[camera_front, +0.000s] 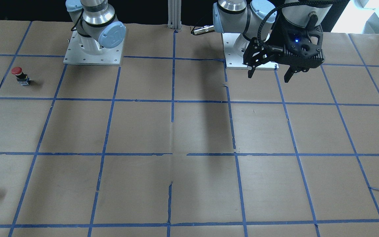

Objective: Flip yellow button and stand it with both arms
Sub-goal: 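Carry the yellow button with the right gripper and lower it upright onto the table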

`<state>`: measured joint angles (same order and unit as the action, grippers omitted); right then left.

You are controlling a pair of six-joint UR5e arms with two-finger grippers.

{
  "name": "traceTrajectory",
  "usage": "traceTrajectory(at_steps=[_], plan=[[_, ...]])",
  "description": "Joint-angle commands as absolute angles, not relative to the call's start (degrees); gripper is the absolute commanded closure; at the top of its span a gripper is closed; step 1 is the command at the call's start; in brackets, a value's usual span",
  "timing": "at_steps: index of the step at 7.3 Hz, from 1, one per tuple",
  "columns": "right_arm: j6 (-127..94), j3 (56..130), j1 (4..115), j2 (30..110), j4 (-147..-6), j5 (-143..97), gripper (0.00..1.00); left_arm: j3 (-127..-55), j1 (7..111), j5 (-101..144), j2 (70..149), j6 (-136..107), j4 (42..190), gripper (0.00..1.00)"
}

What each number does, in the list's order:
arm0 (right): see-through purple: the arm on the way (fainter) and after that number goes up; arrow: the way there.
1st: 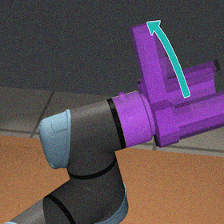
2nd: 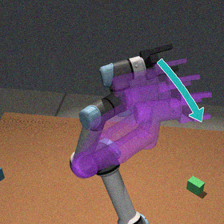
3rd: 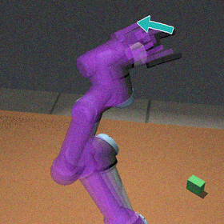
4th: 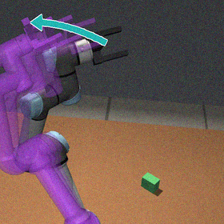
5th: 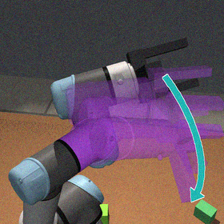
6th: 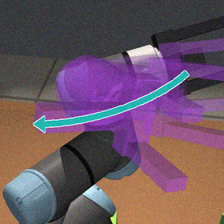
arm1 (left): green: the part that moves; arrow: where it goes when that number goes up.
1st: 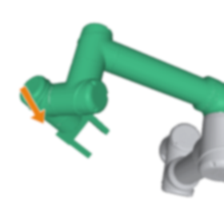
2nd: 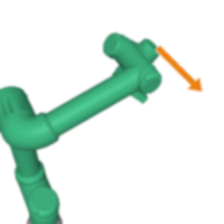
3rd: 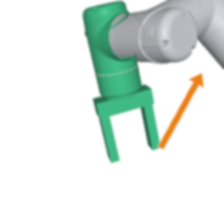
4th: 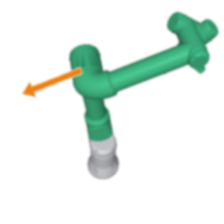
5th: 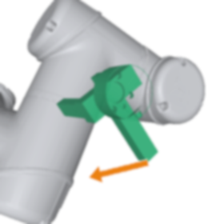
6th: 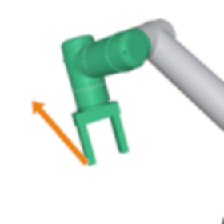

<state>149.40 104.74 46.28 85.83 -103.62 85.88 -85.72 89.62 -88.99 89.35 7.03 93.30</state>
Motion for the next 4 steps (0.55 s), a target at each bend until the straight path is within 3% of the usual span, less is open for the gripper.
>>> traceTrajectory(at_steps=[1,4], plan=[[160.8,108.4,46.0,84.9,-112.5,82.3,0.82,-85.5,89.6,-88.9,89.6,6.9,91.9,0.0],[169.0,108.7,40.6,78.9,-115.7,74.1,0.84,-85.2,89.6,-88.7,89.8,6.5,91.7,0.0]])
